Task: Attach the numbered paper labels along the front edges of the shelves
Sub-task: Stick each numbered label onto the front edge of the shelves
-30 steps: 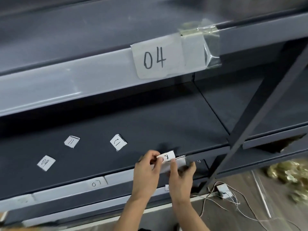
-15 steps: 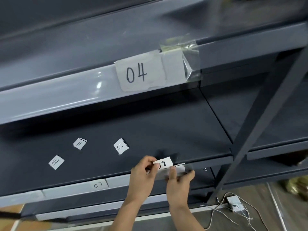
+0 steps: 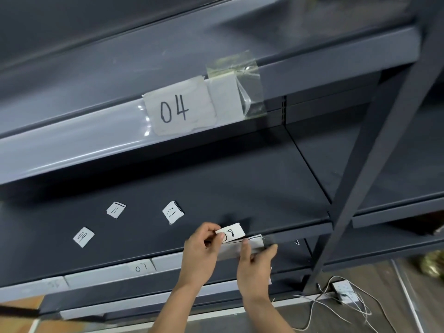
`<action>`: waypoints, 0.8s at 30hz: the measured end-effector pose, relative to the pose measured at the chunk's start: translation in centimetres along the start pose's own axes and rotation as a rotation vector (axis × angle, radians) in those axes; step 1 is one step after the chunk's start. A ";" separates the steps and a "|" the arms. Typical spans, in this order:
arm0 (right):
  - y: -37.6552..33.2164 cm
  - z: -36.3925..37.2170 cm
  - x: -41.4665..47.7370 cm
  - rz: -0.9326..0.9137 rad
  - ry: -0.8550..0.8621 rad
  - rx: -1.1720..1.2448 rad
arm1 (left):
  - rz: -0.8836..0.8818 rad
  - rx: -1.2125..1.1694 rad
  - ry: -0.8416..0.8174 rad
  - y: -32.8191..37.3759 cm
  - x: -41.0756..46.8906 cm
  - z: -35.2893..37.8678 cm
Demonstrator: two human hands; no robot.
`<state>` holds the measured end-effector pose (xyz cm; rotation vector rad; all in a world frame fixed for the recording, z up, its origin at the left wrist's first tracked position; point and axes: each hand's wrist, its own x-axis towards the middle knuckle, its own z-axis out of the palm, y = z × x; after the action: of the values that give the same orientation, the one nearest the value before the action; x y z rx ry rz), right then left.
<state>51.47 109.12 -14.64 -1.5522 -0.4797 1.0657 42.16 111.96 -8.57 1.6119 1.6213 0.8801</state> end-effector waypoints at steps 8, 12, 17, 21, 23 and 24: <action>-0.1 -1.5 1.4 0.018 -0.021 0.070 | -0.010 0.036 -0.018 0.1 0.0 -0.2; 0.0 -1.7 1.5 -0.027 -0.050 0.062 | -0.003 0.025 -0.020 0.2 -0.1 -0.1; 0.3 -2.2 1.5 -0.054 -0.087 0.069 | -0.004 0.008 -0.043 0.2 -0.2 0.0; 0.2 -2.3 1.4 -0.074 -0.105 0.094 | 0.006 0.014 -0.049 0.1 -0.3 0.2; 0.0 -2.3 1.3 -0.076 -0.105 0.110 | 0.010 0.012 -0.039 0.0 -0.3 0.3; -0.1 -2.3 1.2 -0.074 -0.109 0.111 | 0.012 0.010 -0.028 0.0 -0.3 0.5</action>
<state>54.02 108.84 -15.11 -1.3740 -0.5392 1.1058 42.53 111.64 -8.83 1.6354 1.6006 0.8531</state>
